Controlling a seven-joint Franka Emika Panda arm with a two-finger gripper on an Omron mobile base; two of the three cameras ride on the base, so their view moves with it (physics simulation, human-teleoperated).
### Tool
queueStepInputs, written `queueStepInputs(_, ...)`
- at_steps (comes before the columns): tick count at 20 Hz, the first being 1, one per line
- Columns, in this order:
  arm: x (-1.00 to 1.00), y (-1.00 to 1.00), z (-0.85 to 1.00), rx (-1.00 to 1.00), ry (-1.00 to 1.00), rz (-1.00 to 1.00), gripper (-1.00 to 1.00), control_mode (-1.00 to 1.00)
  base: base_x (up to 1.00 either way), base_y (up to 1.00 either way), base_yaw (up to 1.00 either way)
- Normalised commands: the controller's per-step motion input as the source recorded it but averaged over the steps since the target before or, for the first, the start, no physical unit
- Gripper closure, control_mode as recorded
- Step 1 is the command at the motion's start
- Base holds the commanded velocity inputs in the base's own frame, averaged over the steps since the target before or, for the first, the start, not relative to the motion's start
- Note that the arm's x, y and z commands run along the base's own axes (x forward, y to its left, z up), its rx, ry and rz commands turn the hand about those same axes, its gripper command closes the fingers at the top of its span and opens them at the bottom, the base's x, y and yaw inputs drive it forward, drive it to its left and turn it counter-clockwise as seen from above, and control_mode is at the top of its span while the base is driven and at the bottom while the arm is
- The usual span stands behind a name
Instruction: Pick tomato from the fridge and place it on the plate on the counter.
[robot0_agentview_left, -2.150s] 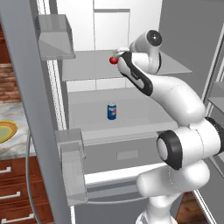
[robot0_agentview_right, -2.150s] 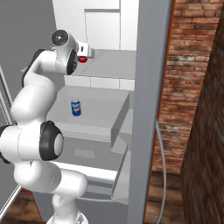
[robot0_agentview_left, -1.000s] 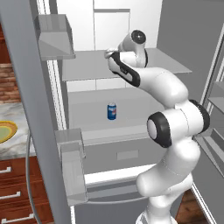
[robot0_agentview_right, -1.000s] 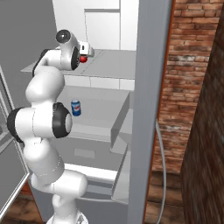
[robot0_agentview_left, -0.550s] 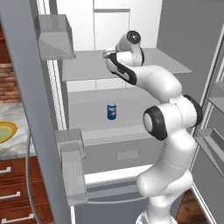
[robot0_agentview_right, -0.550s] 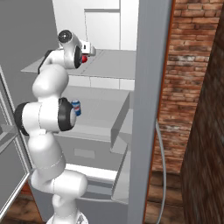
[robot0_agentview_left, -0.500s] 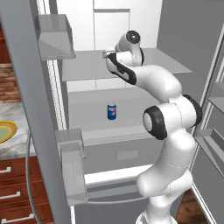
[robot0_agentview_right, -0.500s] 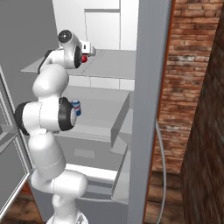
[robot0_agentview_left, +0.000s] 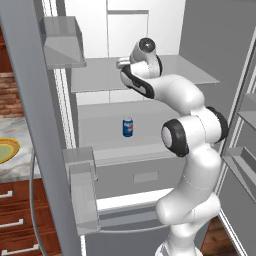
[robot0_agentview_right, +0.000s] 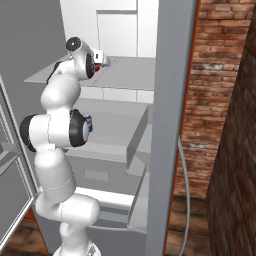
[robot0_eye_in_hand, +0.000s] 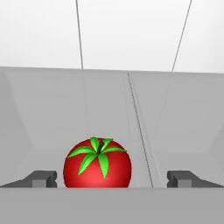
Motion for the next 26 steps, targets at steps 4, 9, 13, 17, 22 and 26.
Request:
queueStepInputs(4,0.19,0.00,-0.09,-0.01,0.00,-0.07,-1.00,-1.00,0.00,0.00,0.00)
queueStepInputs(9,0.09,0.01,0.00,0.00,0.00,-0.02,-1.00,-1.00,0.00,0.00,0.00)
queueStepInputs(13,0.15,0.03,-0.01,0.00,0.00,0.00,-1.00,-1.00,0.00,0.00,0.00)
queueStepInputs(17,0.15,0.03,-0.03,0.00,0.00,0.00,1.00,-1.00,0.00,0.00,0.00)
queueStepInputs(22,0.04,0.00,-0.05,0.00,0.02,0.00,1.00,-1.00,0.00,0.00,0.00)
queueStepInputs(26,0.00,0.00,-0.01,0.00,0.01,0.00,1.00,-1.00,0.00,0.00,0.00)
